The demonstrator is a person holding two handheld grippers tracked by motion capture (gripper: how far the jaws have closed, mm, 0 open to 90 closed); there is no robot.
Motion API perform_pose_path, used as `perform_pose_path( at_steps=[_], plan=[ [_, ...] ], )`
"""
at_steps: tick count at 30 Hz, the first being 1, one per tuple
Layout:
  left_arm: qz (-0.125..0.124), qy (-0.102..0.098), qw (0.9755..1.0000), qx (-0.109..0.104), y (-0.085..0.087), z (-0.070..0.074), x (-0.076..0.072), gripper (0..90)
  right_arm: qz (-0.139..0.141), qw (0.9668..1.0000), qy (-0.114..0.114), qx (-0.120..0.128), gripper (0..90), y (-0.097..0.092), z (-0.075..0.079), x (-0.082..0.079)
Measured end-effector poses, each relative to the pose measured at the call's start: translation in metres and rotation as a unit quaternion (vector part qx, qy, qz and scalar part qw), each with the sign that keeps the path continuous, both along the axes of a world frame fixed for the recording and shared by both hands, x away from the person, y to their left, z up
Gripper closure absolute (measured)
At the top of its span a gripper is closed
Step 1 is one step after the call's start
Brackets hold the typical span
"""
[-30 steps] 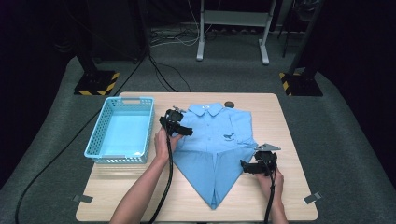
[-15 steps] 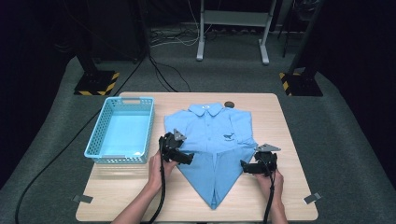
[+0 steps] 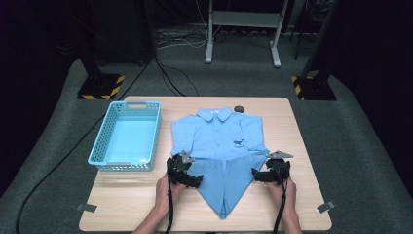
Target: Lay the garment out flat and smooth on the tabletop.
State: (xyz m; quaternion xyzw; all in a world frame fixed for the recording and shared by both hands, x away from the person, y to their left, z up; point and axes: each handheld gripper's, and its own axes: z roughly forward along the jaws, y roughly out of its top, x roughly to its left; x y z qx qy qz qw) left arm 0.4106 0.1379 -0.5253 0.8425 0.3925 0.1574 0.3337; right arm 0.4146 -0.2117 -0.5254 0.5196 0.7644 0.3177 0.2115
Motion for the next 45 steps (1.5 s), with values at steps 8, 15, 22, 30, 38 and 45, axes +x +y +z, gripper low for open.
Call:
perform_pose_path(
  at_steps=[8,15,22,30,38,45],
  plan=[
    [-0.019,-0.014,0.9997,-0.011,-0.014,-0.003,-0.016,0.0,-0.023,0.9997,0.0,-0.002,2.9,-0.013,0.0,-0.023],
    [-0.016,-0.015,0.9997,-0.013,-0.019,-0.003,-0.021,0.1,-0.039,0.9992,0.0,-0.003,2.8,-0.026,0.0,-0.037],
    [-0.007,-0.016,0.9998,-0.013,-0.018,-0.003,-0.025,0.1,-0.042,0.9988,0.009,0.023,1.9,-0.029,0.002,-0.035],
    [-0.002,-0.016,0.9998,-0.015,-0.019,-0.004,-0.026,0.1,-0.019,0.9996,-0.019,-0.008,8.9,-0.004,0.028,-0.006],
    [-0.004,-0.016,0.9998,-0.014,-0.018,-0.003,-0.026,0.1,0.013,0.9988,-0.014,-0.044,17.0,0.024,0.034,0.043],
    [-0.005,-0.015,0.9998,-0.013,-0.018,-0.003,-0.026,0.1,0.013,0.9981,0.019,-0.057,29.1,0.03,0.026,0.077]
  ],
)
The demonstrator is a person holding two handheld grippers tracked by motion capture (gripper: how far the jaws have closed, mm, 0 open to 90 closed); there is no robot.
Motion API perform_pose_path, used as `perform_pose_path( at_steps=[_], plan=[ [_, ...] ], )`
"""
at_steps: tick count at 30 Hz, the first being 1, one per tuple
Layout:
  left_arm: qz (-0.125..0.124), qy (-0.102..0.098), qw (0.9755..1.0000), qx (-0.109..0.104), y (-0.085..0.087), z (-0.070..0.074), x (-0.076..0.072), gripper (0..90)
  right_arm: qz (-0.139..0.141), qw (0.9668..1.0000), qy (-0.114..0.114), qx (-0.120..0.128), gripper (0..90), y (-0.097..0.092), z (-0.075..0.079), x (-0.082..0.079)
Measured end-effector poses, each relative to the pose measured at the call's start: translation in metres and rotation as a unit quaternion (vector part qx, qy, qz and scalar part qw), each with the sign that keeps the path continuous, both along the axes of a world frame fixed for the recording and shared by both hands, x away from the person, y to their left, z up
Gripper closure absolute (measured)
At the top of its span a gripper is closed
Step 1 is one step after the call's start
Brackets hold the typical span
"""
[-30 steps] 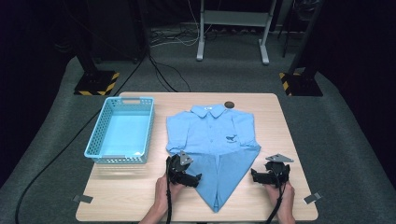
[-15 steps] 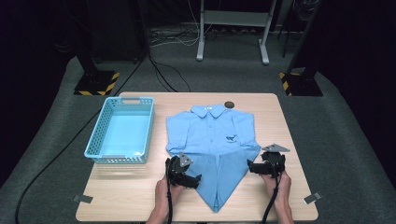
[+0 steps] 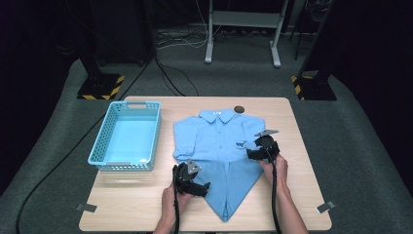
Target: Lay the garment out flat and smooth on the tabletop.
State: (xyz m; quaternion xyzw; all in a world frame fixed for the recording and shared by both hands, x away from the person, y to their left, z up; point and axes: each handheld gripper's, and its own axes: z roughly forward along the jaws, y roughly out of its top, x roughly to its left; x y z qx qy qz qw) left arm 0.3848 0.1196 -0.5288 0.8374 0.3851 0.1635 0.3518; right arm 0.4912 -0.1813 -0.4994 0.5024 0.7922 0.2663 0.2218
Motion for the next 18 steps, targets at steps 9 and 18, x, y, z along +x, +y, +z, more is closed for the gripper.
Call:
perform_pose_path(
  at_steps=[9,18],
  plan=[
    [-0.001,0.0,1.0,0.0,0.0,0.0,0.0,0.1,-0.002,0.9995,0.022,0.02,40.9,-0.007,-0.007,0.011],
    [-0.001,0.0,1.0,-0.001,0.0,0.0,0.0,0.1,0.014,0.9991,0.02,0.036,66.4,-0.005,-0.007,0.014]
  ],
)
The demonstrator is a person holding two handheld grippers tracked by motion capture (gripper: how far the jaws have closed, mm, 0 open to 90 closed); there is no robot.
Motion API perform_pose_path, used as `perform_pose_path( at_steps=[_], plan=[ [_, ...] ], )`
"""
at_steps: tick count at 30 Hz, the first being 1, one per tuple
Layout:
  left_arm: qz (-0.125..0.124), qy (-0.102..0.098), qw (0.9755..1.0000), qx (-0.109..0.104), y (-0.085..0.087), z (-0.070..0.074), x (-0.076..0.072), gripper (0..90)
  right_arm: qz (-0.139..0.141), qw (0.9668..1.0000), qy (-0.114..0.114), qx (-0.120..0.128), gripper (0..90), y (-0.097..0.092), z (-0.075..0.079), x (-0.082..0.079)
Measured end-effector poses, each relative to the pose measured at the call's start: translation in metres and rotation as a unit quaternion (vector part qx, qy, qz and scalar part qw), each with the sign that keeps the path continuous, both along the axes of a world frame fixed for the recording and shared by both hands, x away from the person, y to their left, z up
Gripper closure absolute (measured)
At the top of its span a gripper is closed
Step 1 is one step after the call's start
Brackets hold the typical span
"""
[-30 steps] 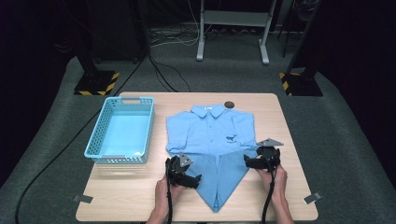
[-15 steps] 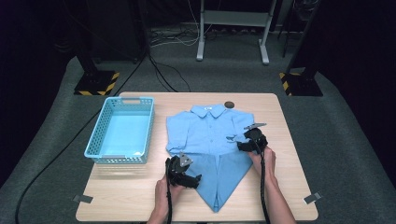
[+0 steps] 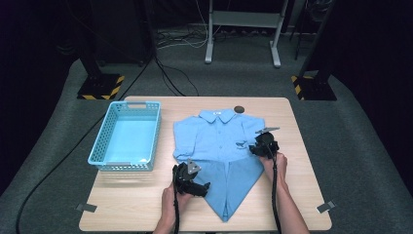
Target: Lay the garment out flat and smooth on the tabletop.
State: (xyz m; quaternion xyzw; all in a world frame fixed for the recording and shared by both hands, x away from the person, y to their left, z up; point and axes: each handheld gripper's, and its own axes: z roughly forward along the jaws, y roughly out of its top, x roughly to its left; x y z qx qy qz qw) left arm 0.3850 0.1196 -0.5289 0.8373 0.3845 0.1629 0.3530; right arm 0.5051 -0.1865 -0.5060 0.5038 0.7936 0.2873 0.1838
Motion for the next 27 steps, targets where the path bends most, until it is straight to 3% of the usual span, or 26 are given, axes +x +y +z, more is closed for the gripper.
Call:
perform_pose_path(
  at_steps=[4,8,12,18,27],
  plan=[
    [-0.001,0.0,1.0,0.0,0.0,0.0,0.0,0.1,0.002,0.9999,-0.004,-0.009,79.4,0.003,0.001,-0.001],
    [-0.002,0.0,1.0,0.0,0.0,0.0,0.0,0.1,0.009,0.9997,-0.006,-0.022,84.4,0.005,0.001,0.0],
    [-0.002,0.0,1.0,0.001,0.0,0.0,0.0,0.1,0.001,0.9999,-0.006,-0.011,86.9,0.002,0.001,0.0],
    [-0.002,0.0,1.0,0.001,0.0,0.0,0.0,0.1,-0.003,0.9998,-0.01,-0.015,87.2,-0.005,0.005,-0.002],
    [-0.002,0.0,1.0,0.001,0.0,0.0,0.0,0.1,-0.018,0.999,-0.036,-0.019,87.3,-0.018,0.014,-0.006]
  ],
)
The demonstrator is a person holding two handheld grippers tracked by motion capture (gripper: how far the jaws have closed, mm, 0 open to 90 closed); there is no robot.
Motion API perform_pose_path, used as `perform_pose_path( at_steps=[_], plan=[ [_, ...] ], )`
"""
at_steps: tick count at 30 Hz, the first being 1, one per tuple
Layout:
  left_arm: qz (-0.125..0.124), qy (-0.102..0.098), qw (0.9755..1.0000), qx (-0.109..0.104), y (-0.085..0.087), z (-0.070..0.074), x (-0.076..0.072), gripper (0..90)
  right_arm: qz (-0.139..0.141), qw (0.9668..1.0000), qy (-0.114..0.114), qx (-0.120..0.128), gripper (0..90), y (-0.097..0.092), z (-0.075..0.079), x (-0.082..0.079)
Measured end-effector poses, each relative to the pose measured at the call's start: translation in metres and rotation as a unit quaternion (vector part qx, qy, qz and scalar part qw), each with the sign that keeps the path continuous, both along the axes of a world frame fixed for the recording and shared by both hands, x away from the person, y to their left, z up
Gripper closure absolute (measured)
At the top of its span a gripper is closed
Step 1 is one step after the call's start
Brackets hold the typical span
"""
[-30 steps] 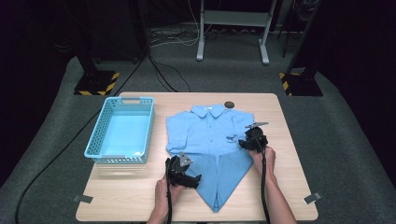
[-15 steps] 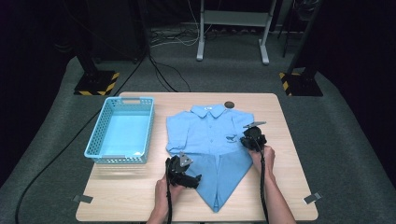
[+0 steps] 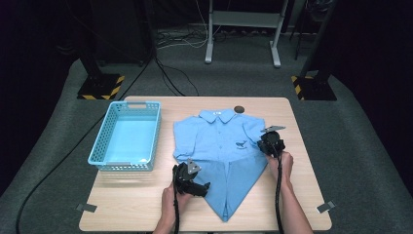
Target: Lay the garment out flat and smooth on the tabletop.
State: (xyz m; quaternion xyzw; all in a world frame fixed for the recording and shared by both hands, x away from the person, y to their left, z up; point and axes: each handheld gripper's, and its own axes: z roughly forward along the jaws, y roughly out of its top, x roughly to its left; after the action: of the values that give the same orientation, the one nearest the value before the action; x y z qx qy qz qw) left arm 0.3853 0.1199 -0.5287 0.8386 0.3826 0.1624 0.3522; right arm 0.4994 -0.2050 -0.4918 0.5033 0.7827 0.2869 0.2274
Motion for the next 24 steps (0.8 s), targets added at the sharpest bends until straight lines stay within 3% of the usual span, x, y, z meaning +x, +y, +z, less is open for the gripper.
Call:
perform_pose_path(
  at_steps=[15,24],
  plan=[
    [0.0,0.0,1.0,0.0,0.0,0.0,0.0,0.1,-0.044,0.9984,-0.032,0.015,87.4,-0.031,0.012,0.002],
    [0.0,0.0,1.0,0.0,0.0,0.0,0.0,0.1,-0.079,0.996,-0.034,0.025,87.0,-0.05,0.009,0.001]
  ],
)
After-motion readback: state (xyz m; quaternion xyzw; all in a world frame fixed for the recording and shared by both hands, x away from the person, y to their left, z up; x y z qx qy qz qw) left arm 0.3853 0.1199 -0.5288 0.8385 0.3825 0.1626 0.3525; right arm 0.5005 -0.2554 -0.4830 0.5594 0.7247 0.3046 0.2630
